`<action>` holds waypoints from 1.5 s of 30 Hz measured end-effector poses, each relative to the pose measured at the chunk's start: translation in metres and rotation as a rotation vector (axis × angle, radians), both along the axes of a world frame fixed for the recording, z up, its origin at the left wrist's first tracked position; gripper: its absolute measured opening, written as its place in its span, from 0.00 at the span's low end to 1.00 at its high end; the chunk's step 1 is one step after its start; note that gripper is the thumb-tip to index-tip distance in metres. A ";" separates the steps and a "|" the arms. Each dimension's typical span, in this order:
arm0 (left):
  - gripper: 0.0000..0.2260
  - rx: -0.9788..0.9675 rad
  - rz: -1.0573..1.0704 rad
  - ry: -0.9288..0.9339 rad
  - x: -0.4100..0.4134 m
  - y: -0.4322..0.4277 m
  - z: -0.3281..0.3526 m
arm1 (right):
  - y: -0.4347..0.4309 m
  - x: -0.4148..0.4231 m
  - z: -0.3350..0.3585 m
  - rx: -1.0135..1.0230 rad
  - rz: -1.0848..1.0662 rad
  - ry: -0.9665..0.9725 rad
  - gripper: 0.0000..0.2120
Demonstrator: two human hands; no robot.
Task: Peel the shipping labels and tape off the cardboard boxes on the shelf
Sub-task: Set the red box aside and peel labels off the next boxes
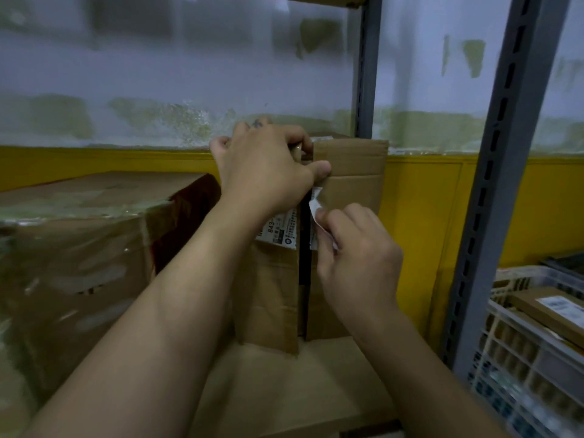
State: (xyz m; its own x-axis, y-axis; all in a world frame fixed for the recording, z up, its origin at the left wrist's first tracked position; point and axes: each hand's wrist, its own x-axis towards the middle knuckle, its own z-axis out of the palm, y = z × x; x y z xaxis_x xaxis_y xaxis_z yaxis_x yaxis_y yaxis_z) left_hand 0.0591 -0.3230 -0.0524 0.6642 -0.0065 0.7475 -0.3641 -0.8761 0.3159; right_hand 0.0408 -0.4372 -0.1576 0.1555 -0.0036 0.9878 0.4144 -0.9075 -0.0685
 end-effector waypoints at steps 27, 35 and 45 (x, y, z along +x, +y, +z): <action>0.13 -0.022 0.011 -0.035 0.002 0.000 -0.002 | 0.009 -0.005 -0.030 0.068 0.123 -0.019 0.04; 0.14 -0.029 0.002 -0.011 0.002 0.003 -0.001 | 0.001 -0.015 -0.044 0.037 0.112 -0.040 0.06; 0.13 -0.027 -0.019 -0.018 0.002 0.003 -0.002 | -0.017 -0.026 -0.060 -0.032 0.053 -0.014 0.11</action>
